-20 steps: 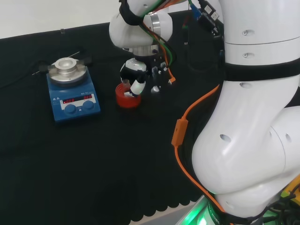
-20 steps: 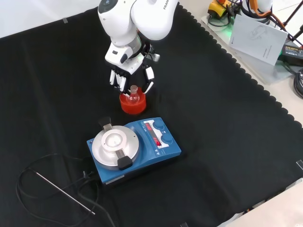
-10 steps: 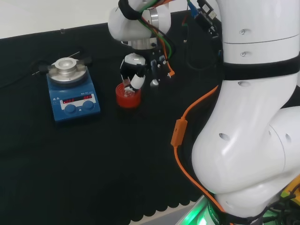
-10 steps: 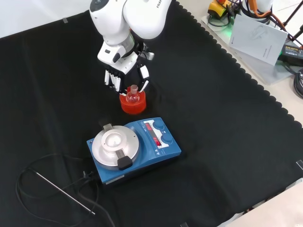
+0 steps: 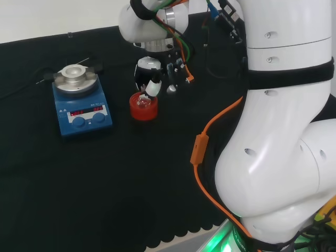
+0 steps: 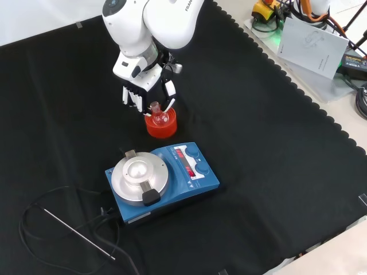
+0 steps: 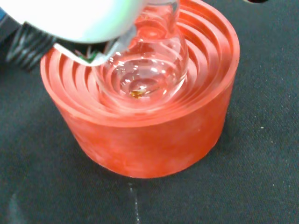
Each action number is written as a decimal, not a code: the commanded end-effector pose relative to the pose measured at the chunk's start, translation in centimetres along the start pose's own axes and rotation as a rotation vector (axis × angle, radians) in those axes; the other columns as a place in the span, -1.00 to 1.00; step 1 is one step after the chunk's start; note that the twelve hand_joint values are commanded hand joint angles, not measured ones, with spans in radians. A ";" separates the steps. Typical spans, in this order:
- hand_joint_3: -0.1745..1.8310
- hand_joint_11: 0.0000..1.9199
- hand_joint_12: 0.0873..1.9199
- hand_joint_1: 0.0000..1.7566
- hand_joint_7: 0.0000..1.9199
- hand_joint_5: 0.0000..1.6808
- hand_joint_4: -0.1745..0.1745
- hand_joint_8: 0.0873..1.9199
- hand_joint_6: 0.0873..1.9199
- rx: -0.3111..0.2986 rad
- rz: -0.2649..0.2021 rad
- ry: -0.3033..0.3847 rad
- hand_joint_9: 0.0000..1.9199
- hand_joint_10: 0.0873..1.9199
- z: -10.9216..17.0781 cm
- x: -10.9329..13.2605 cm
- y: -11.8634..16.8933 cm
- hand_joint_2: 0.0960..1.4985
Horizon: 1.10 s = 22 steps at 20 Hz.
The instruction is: Pick up the round-bottom flask.
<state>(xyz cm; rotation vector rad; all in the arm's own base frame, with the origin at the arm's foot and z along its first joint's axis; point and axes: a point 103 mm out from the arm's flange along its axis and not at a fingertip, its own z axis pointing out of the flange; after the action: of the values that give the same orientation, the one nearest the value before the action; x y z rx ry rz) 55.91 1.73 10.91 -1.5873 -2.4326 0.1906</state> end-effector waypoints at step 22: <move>0.11 0.23 0.17 0.52 0.56 0.55 -1.00 -0.47 -0.44 -0.026 -0.008 -0.070 0.71 -0.50 -1.1 0.6 -0.6 -0.47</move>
<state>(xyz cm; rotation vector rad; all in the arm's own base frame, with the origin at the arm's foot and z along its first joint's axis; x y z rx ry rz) 55.39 1.73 11.88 -1.6035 -2.4846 0.2161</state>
